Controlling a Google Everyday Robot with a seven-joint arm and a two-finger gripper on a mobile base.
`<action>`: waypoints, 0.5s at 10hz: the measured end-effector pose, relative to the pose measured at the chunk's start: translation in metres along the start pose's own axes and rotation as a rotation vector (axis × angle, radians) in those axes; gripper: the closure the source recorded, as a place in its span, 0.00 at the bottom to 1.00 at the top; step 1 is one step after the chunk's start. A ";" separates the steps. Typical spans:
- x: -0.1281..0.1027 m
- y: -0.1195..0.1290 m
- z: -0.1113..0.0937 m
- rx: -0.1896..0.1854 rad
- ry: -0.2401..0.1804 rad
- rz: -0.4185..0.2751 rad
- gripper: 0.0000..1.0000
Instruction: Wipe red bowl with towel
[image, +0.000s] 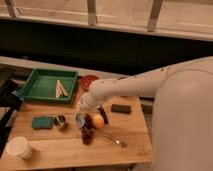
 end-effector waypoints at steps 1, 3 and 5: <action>-0.020 -0.016 -0.019 -0.014 -0.051 0.020 1.00; -0.051 -0.045 -0.052 -0.027 -0.122 0.058 1.00; -0.088 -0.074 -0.084 -0.040 -0.191 0.101 1.00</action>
